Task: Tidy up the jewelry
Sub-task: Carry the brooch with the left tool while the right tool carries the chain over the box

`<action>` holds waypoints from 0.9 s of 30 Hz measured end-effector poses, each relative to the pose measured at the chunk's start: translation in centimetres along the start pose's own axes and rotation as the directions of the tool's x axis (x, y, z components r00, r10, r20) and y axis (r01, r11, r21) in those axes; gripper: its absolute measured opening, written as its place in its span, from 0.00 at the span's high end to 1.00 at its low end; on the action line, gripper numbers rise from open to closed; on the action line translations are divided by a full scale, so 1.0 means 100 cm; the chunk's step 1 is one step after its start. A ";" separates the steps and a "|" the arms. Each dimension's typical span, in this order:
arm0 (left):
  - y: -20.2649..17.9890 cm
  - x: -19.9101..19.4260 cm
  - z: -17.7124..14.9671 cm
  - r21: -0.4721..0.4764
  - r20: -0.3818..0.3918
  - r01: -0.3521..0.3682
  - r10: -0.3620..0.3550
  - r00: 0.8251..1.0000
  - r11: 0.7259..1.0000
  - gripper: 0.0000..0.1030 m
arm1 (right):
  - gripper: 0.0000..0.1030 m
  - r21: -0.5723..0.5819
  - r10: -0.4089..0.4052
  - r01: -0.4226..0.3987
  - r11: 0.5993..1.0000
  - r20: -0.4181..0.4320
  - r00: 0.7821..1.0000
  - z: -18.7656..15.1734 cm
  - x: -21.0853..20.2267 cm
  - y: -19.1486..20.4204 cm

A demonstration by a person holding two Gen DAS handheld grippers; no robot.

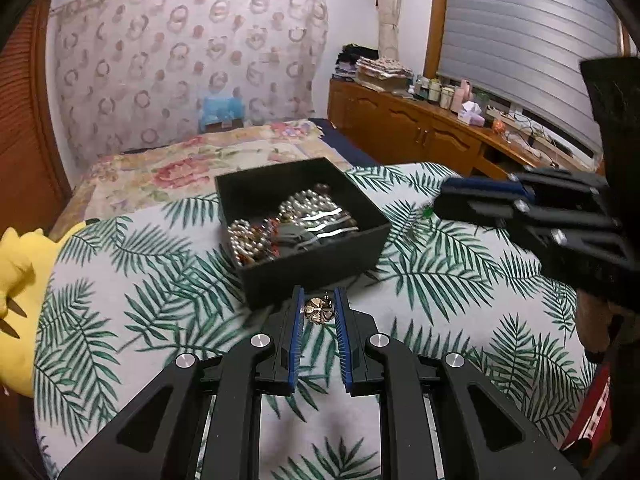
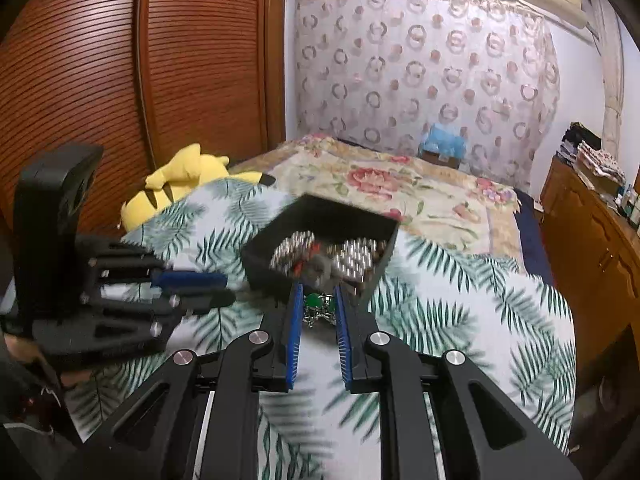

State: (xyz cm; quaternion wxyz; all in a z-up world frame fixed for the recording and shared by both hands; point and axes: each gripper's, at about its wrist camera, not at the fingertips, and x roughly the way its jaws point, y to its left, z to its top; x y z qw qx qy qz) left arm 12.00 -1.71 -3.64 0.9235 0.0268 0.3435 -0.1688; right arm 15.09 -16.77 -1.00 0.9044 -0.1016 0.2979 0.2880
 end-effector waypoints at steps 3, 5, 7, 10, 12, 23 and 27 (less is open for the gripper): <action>0.005 -0.002 0.003 -0.004 0.008 -0.007 0.007 1.000 1.000 0.86 | 0.83 0.007 0.004 -0.005 1.000 0.012 1.000 0.015 0.008 -0.004; 0.008 -0.002 0.004 -0.007 0.011 -0.011 0.011 1.000 1.000 0.86 | 0.83 0.019 0.006 -0.006 1.000 0.014 1.000 0.026 0.017 -0.008; 0.012 -0.003 0.006 -0.011 0.013 -0.015 0.015 1.000 1.000 0.86 | 0.83 0.023 0.006 -0.006 1.000 0.014 1.000 0.034 0.024 -0.011; 0.015 -0.002 0.009 -0.016 0.017 -0.024 0.024 1.000 1.000 0.86 | 0.83 0.031 0.010 -0.010 0.999 0.014 1.000 0.044 0.038 -0.015; 0.015 -0.003 0.012 -0.013 0.022 -0.027 0.027 0.999 1.000 0.86 | 0.83 0.041 0.020 -0.020 0.999 0.016 1.000 0.050 0.049 -0.019; 0.018 0.007 0.032 -0.002 0.034 -0.035 0.035 0.999 0.999 0.86 | 0.78 0.102 0.078 -0.075 0.992 -0.020 0.997 0.062 0.102 -0.040; 0.018 0.019 0.036 -0.019 0.040 -0.038 0.038 0.998 0.999 0.86 | 0.78 0.125 0.075 -0.072 0.990 -0.017 0.997 0.055 0.101 -0.047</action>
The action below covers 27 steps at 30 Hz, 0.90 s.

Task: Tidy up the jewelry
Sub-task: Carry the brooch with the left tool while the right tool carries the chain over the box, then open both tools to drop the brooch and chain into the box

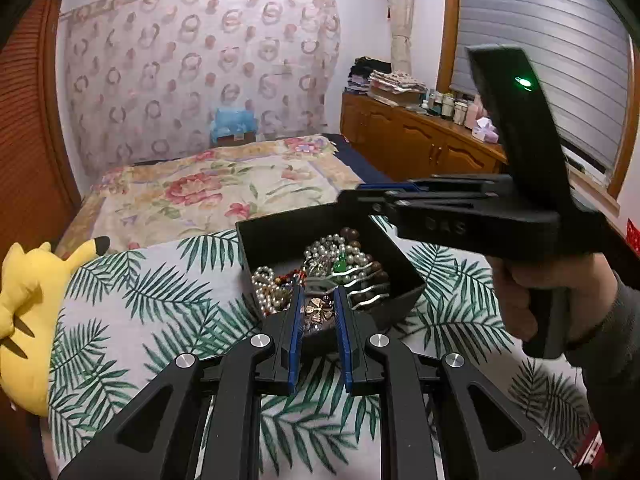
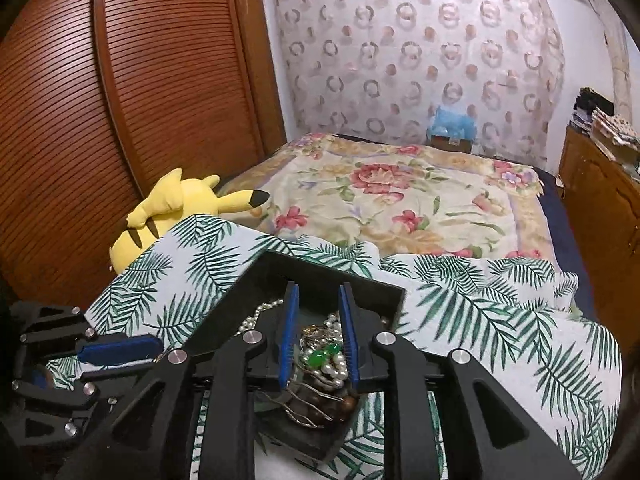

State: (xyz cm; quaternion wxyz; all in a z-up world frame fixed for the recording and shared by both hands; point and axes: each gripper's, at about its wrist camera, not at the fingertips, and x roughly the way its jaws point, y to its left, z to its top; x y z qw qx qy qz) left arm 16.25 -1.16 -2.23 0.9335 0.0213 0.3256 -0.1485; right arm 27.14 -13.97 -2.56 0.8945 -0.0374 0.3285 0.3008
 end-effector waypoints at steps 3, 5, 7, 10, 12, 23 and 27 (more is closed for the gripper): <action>-0.002 0.009 0.003 -0.008 -0.005 0.000 0.000 1.000 1.000 0.86 | 0.78 0.014 -0.003 0.003 1.000 0.005 1.000 -0.007 -0.004 -0.006; -0.003 0.016 0.006 -0.007 -0.010 -0.006 0.006 1.000 1.000 0.86 | 0.78 0.018 -0.009 0.009 1.000 0.010 1.000 -0.012 -0.010 -0.010; -0.004 0.023 0.009 -0.004 -0.015 -0.015 0.015 1.000 1.000 0.86 | 0.78 0.019 -0.024 0.024 1.000 0.017 1.000 -0.017 -0.016 -0.012; -0.003 0.034 0.016 -0.003 -0.019 -0.032 0.032 0.999 0.999 0.86 | 0.65 0.028 -0.061 0.060 0.998 0.020 0.998 -0.025 -0.024 -0.016; -0.002 0.041 0.021 -0.007 -0.026 -0.045 0.045 0.999 0.999 0.86 | 0.62 0.036 -0.080 0.079 0.996 0.018 0.997 -0.031 -0.028 -0.020; 0.007 0.058 0.032 -0.034 -0.047 -0.092 0.090 0.995 0.995 0.68 | 0.51 0.057 -0.116 0.114 0.992 0.031 0.993 -0.049 -0.044 -0.028; 0.005 0.051 0.031 -0.040 -0.029 -0.106 0.105 0.994 0.994 0.38 | 0.42 0.055 -0.152 0.150 0.987 0.038 0.988 -0.054 -0.045 -0.029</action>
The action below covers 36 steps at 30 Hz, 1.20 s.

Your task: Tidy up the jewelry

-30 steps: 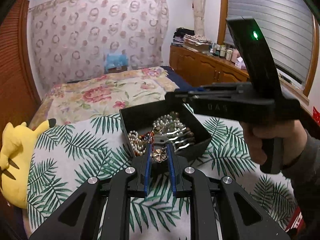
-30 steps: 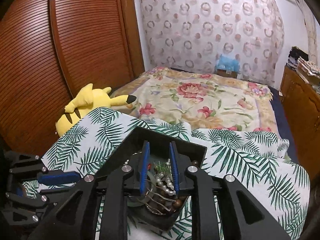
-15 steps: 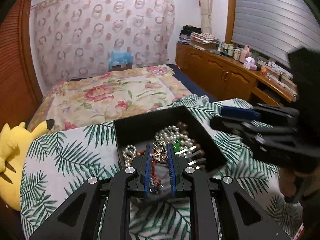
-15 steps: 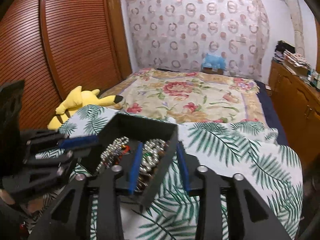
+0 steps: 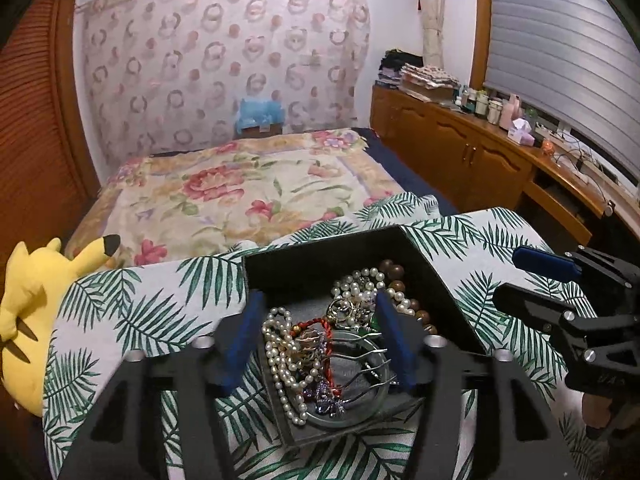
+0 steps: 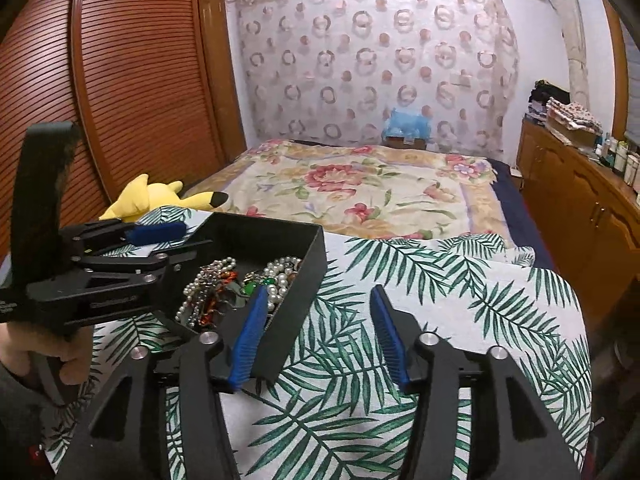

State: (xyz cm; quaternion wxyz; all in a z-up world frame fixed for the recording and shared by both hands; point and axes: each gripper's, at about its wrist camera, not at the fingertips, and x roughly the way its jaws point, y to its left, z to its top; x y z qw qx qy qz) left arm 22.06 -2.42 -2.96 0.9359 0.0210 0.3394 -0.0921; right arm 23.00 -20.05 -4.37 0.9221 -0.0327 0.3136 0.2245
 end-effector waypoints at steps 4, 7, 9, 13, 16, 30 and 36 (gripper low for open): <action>0.002 -0.008 -0.002 -0.003 0.018 -0.028 0.028 0.999 1.000 0.20 | 0.26 0.005 -0.045 0.045 0.999 0.009 0.999 -0.004 -0.001 -0.003; 0.002 -0.017 -0.006 -0.003 0.029 -0.043 0.043 0.999 0.999 0.12 | 0.16 0.017 -0.066 0.065 0.998 0.020 0.998 -0.007 -0.003 -0.005; 0.002 -0.023 -0.009 -0.007 0.032 -0.048 0.049 0.998 0.999 0.08 | 0.06 0.018 -0.072 0.071 0.997 0.028 0.997 -0.008 -0.005 -0.006; 0.000 -0.033 -0.016 0.005 0.032 -0.058 0.058 0.998 0.998 0.08 | 0.03 0.032 -0.088 0.086 0.996 0.052 0.995 -0.010 -0.011 -0.005; -0.003 -0.043 -0.023 0.008 0.034 -0.055 0.054 0.998 0.998 0.08 | 0.03 0.047 -0.088 0.085 0.995 0.059 0.994 -0.011 -0.016 -0.003; -0.006 -0.104 -0.049 -0.048 0.076 -0.084 0.088 0.993 0.995 0.08 | 0.03 0.089 -0.114 0.102 0.991 0.145 0.983 -0.030 -0.076 0.021; -0.013 -0.127 -0.057 -0.047 0.103 -0.088 0.092 0.990 0.995 0.08 | 0.03 0.103 -0.122 0.104 0.989 0.186 0.975 -0.042 -0.104 0.035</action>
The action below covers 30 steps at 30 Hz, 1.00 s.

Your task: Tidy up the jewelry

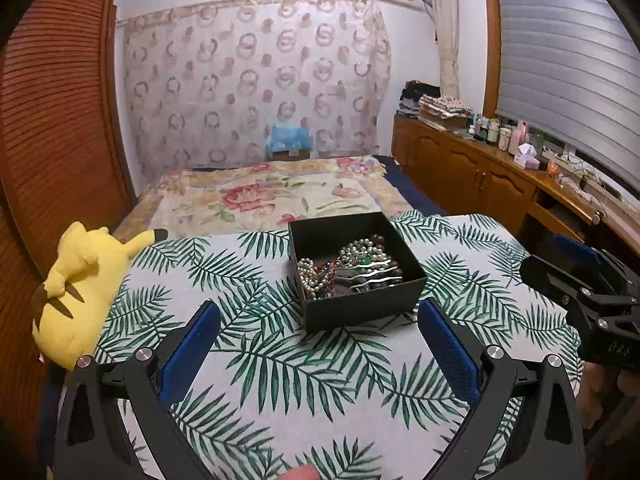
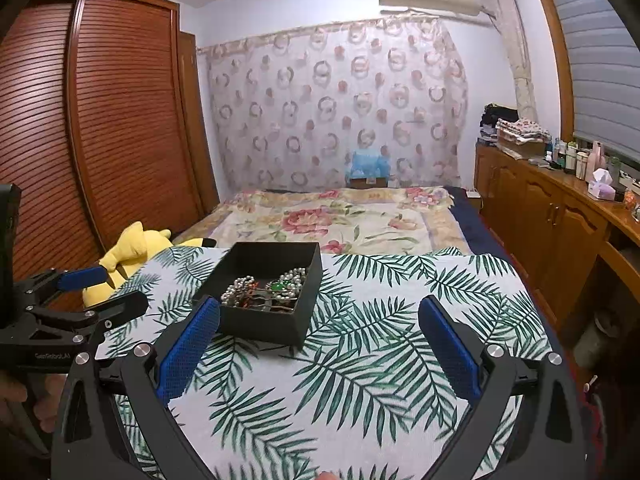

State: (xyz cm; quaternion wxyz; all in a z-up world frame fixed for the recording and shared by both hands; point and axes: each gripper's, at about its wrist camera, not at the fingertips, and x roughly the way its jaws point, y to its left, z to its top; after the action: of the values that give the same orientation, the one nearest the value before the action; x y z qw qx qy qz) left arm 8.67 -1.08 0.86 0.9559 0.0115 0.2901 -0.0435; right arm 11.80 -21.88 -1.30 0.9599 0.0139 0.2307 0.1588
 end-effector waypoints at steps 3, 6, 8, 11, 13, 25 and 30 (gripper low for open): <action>-0.003 -0.007 -0.002 0.008 0.010 -0.001 0.001 1.000 1.000 0.08 | 0.03 0.001 -0.005 0.005 1.000 0.006 1.000 -0.004 -0.007 0.003; -0.004 -0.010 -0.004 0.003 0.016 0.004 -0.004 1.000 1.000 0.08 | 0.03 0.005 -0.004 0.004 1.000 0.004 1.000 -0.006 -0.008 0.004; -0.005 -0.010 -0.005 0.003 0.018 0.001 -0.001 1.000 1.000 0.08 | 0.03 0.004 -0.004 0.004 1.000 0.005 1.000 -0.006 -0.008 0.005; -0.005 -0.011 -0.006 0.001 0.022 -0.002 0.002 1.000 1.000 0.08 | 0.03 0.008 -0.005 0.005 1.000 0.006 1.000 -0.008 -0.009 0.005; -0.004 -0.013 -0.007 -0.005 0.025 0.000 0.000 1.000 1.000 0.08 | 0.03 0.006 -0.006 0.006 1.000 0.005 1.000 -0.008 -0.009 0.005; -0.001 -0.017 -0.008 -0.012 0.031 -0.008 0.008 0.999 1.000 0.08 | 0.03 0.002 -0.008 0.008 1.000 0.009 1.000 -0.011 -0.010 0.005; -0.001 -0.018 -0.006 -0.009 0.033 -0.010 0.010 0.999 1.000 0.08 | 0.03 0.007 -0.011 0.011 1.000 0.011 1.000 -0.010 -0.011 0.004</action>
State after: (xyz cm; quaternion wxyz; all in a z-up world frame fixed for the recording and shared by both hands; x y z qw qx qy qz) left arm 6.78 -0.97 1.35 0.9608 0.0079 0.2746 -0.0374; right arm 10.32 -21.89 -1.71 0.9619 0.0170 0.2259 0.1529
